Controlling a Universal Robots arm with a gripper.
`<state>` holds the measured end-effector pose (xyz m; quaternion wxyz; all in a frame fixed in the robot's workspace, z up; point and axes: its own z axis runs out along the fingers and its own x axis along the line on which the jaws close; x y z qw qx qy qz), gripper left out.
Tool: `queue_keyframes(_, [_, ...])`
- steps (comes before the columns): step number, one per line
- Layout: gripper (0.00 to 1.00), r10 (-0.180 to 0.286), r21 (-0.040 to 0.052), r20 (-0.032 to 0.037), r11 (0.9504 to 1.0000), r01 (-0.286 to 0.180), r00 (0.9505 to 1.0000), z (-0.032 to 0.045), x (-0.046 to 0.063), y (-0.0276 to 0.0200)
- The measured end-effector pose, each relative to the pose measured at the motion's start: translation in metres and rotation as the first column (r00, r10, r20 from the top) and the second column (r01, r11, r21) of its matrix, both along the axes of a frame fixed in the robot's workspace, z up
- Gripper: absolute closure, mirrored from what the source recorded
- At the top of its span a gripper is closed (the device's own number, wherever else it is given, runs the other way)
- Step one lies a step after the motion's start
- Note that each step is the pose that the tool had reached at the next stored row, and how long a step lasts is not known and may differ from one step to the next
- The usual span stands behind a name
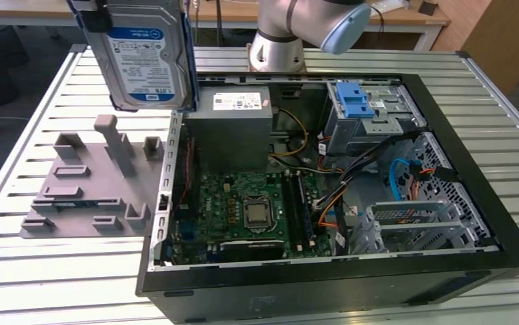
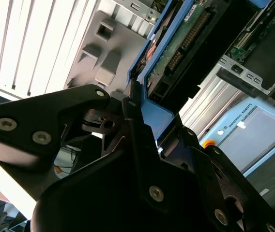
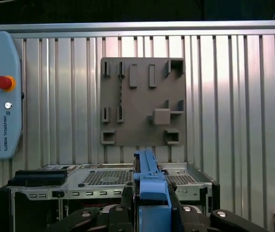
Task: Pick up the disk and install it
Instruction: 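Pick up the disk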
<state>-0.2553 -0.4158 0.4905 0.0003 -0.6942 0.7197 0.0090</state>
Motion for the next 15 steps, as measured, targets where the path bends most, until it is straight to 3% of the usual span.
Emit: queue_keyframes(15, [0.64,0.000,-0.0028,-0.0001,1.0000,0.000,1.0000,-0.0003,0.035,-0.0048])
